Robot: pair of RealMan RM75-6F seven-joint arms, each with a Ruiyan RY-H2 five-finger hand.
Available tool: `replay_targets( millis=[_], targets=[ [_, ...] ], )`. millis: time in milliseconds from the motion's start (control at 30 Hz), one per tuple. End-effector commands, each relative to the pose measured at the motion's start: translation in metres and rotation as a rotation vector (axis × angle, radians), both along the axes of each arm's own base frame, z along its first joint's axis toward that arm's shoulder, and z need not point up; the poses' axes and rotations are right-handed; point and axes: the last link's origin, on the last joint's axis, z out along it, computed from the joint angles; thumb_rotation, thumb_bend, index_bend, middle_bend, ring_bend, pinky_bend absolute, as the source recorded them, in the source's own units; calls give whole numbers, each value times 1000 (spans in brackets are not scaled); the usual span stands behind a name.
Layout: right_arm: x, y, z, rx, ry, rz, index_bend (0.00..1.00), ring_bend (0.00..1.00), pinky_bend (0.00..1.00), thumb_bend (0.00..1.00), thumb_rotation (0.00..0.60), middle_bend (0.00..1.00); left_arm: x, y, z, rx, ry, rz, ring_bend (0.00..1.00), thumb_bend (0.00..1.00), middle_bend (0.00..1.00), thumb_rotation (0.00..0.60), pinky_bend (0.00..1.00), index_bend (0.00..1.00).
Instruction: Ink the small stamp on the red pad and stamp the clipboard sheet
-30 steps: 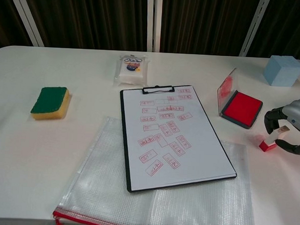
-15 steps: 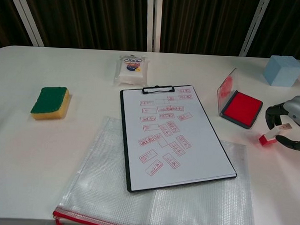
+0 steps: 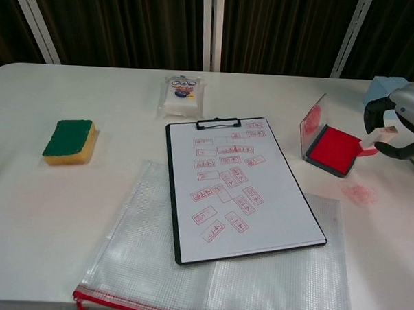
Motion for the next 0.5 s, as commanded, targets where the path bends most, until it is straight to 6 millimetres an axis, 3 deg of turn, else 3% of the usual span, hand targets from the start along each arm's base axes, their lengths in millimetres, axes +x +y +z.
replay_targets(
  millis=[33,267,500],
  targets=[
    [11,-28,1,33,6,-11,813,774,1000,428,600,695,0,0,0,1,-1,3,61,0,61,600,153,35],
    [13,-57,-6,76,28,-41,853,774,1000,428,600,724,-2,-1,2,6,5,11,60,0,61,600,153,35],
    [7,-62,-13,123,51,-53,871,774,1000,429,600,737,-3,-1,4,12,8,14,60,0,61,600,154,35]
  ],
)
